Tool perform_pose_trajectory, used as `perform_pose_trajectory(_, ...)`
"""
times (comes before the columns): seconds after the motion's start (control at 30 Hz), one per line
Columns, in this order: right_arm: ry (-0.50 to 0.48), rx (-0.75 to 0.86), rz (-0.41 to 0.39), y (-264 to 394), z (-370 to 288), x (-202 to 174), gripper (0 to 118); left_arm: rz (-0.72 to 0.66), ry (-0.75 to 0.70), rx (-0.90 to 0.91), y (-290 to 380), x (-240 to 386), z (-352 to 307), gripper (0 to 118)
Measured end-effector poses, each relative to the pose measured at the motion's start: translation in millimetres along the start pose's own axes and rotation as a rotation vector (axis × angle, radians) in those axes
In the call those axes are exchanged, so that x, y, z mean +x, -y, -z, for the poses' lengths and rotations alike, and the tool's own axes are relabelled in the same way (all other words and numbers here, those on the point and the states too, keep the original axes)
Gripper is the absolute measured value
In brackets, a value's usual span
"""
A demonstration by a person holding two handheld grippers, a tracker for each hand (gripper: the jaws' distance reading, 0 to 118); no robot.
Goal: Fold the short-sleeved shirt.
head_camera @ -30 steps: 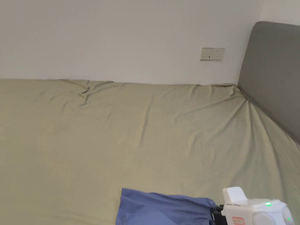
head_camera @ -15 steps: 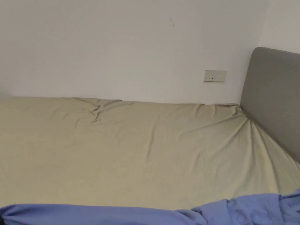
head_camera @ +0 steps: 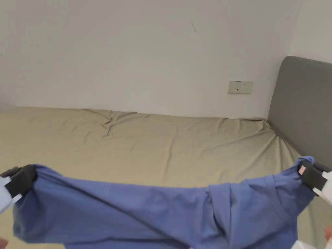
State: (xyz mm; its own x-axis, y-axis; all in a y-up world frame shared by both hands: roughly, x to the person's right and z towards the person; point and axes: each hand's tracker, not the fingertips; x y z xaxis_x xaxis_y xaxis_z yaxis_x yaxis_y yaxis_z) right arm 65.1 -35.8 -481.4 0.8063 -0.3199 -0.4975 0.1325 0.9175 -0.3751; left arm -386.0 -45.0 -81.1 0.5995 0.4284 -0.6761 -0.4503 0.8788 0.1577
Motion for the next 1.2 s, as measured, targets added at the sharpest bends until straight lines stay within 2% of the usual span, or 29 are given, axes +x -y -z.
perform_pose_trajectory(0.03,-0.002,0.007,-0.02,-5.3,22.3,10.2,2,0.008,-0.01,-0.002,-2.0,2.4,15.4,1)
perform_pose_trajectory(0.07,0.019,0.003,-0.04,-10.2,39.6,5.2,2,0.05,-0.017,-0.014,-5.7,5.6,34.3,1)
perform_pose_trajectory(0.17,0.063,0.019,-0.129,-24.5,88.2,-4.1,2,0.009,-0.023,-0.055,-16.7,2.6,91.1,1)
perform_pose_trajectory(0.23,0.055,0.003,-0.085,-33.1,117.0,-10.7,2,0.061,-0.035,-0.043,-21.3,8.8,121.1,1)
perform_pose_trajectory(0.33,0.089,0.024,-0.19,-42.7,150.8,-29.7,2,0.125,-0.041,-0.037,-25.0,20.8,157.1,1)
perform_pose_trajectory(0.43,0.093,0.0,-0.162,-46.6,179.7,-42.3,2,0.127,-0.008,-0.072,-26.0,28.1,186.8,1)
perform_pose_trajectory(0.5,0.115,-0.026,-0.183,-42.7,196.8,-47.4,2,0.186,-0.025,-0.097,-20.5,34.6,199.8,1)
perform_pose_trajectory(0.57,0.115,-0.12,-0.224,-30.2,208.7,-46.7,2,0.207,-0.028,-0.111,-13.0,35.9,209.8,1)
perform_pose_trajectory(0.63,0.106,-0.2,-0.221,-15.0,215.9,-39.8,2,0.184,-0.016,-0.192,-3.7,29.1,221.6,1)
perform_pose_trajectory(0.67,0.109,-0.189,-0.215,-5.5,216.1,-36.5,2,0.193,-0.01,-0.233,2.1,25.8,224.0,1)
perform_pose_trajectory(0.73,0.142,-0.237,-0.259,12.7,221.4,-25.8,2,0.207,-0.016,-0.251,16.7,17.0,223.4,1)
perform_pose_trajectory(0.77,0.169,-0.276,-0.248,21.0,220.7,-20.3,2,0.198,-0.018,-0.258,25.4,13.8,214.7,1)
perform_pose_trajectory(0.87,0.133,-0.359,-0.193,44.6,202.0,-0.8,2,0.211,-0.02,-0.325,43.9,-8.2,198.1,1)
perform_pose_trajectory(0.93,0.125,-0.425,-0.302,56.7,186.6,9.0,2,0.209,-0.02,-0.352,56.0,-26.8,177.0,1)
perform_pose_trajectory(1.07,0.089,-0.509,-0.255,80.6,135.1,42.7,2,0.186,-0.002,-0.419,75.8,-63.6,112.8,1)
perform_pose_trajectory(1.13,0.079,-0.539,-0.215,93.3,93.7,47.3,2,0.125,-0.01,-0.434,83.9,-78.1,77.4,1)
perform_pose_trajectory(1.2,0.073,-0.569,-0.199,103.1,61.1,57.9,2,0.124,-0.008,-0.439,94.8,-87.2,36.4,1)
